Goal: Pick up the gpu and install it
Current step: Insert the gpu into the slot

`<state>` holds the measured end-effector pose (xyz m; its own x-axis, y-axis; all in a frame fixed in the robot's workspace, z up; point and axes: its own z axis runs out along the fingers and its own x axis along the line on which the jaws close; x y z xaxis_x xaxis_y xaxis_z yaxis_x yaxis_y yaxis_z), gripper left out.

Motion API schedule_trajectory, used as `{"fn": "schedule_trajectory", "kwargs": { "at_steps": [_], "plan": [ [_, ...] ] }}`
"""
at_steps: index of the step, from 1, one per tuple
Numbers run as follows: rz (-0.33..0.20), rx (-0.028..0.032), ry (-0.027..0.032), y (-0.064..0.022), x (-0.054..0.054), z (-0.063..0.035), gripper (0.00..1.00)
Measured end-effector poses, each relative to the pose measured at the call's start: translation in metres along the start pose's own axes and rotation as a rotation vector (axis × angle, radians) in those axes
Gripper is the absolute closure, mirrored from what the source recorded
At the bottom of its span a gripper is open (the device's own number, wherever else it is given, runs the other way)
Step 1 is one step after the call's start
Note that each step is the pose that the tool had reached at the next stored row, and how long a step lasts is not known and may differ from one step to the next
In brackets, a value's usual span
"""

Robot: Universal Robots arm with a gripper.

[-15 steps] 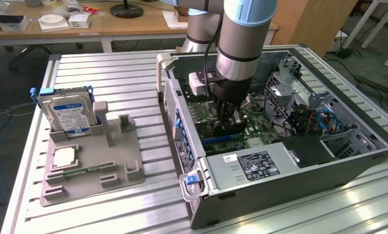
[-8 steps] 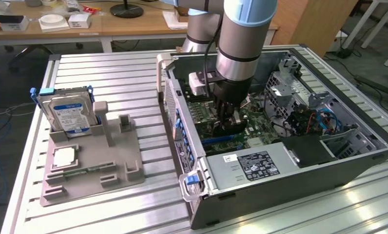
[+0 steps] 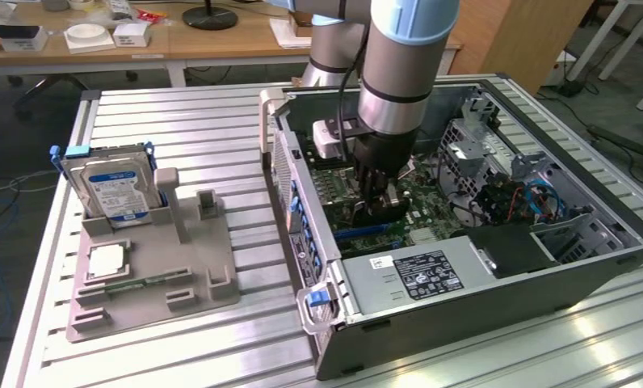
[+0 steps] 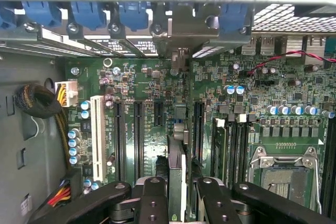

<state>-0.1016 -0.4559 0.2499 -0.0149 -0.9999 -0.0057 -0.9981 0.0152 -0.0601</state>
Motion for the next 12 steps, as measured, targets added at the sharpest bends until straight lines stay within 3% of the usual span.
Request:
{"fn": "schedule_trajectory", "kwargs": {
  "at_steps": [12],
  "plan": [
    [0.0,-0.0003,0.0005,0.0002,0.0001,0.0021,0.74]
  ]
}}
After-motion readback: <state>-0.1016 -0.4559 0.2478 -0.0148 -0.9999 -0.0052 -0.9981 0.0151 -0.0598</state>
